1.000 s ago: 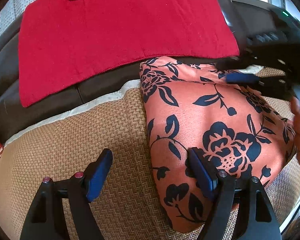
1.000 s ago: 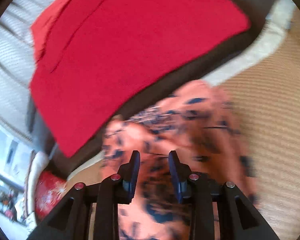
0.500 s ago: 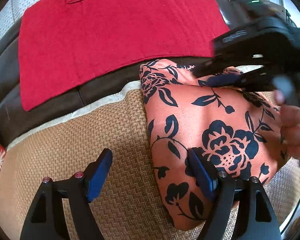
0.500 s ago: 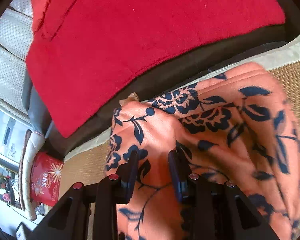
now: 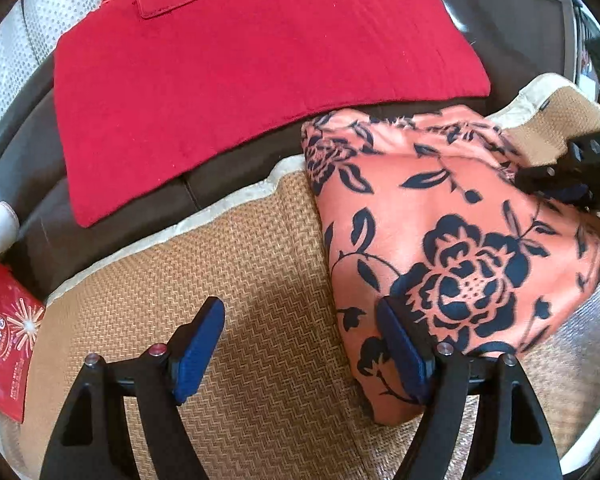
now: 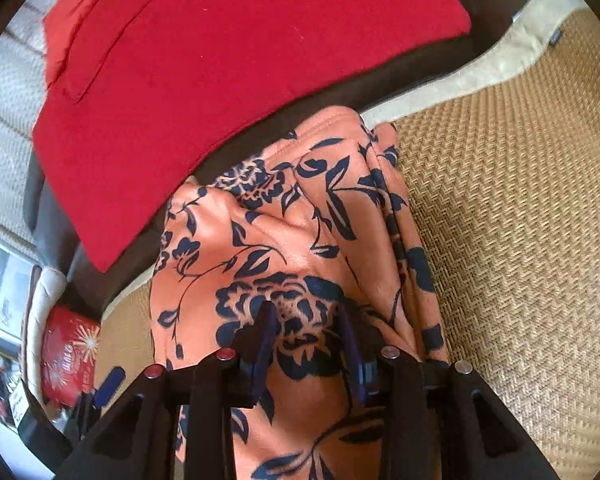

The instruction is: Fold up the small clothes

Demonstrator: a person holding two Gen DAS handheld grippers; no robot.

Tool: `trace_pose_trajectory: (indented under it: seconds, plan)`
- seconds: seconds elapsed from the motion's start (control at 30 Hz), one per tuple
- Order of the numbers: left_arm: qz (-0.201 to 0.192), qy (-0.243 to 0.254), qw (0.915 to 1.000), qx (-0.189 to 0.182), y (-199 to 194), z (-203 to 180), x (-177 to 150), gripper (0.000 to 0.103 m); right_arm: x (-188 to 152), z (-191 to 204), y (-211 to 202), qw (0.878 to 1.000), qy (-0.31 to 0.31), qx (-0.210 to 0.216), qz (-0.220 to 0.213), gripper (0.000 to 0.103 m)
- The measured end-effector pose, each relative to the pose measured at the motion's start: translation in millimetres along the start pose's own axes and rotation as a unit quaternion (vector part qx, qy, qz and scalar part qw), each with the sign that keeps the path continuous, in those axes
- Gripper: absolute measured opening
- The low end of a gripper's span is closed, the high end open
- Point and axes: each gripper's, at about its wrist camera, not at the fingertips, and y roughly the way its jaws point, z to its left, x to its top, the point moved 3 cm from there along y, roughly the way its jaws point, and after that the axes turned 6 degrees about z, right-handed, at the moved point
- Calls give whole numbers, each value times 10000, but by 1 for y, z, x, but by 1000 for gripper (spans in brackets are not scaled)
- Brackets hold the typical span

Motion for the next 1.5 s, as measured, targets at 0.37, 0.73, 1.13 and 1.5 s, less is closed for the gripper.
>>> trace_pose_trajectory:
  seconds: [0.37, 0.73, 1.13, 1.5]
  plan:
    - [-774, -304, 9965, 99, -62, 24, 3, 79, -33, 13, -51, 9968, -121, 399, -683, 38]
    - [-1080, -984, 9874, 616, -82, 93, -11, 79, -36, 61, -39, 9938, -574, 623, -717, 38]
    - [-916, -1689, 9758, 1042, -77, 168, -52, 79, -43, 114, -3, 9921, -969, 655, -461, 38]
    - [-922, -2233, 9585, 1511, -80, 219, -73, 79, -54, 154, 24, 9877, -1370, 698, -272, 38]
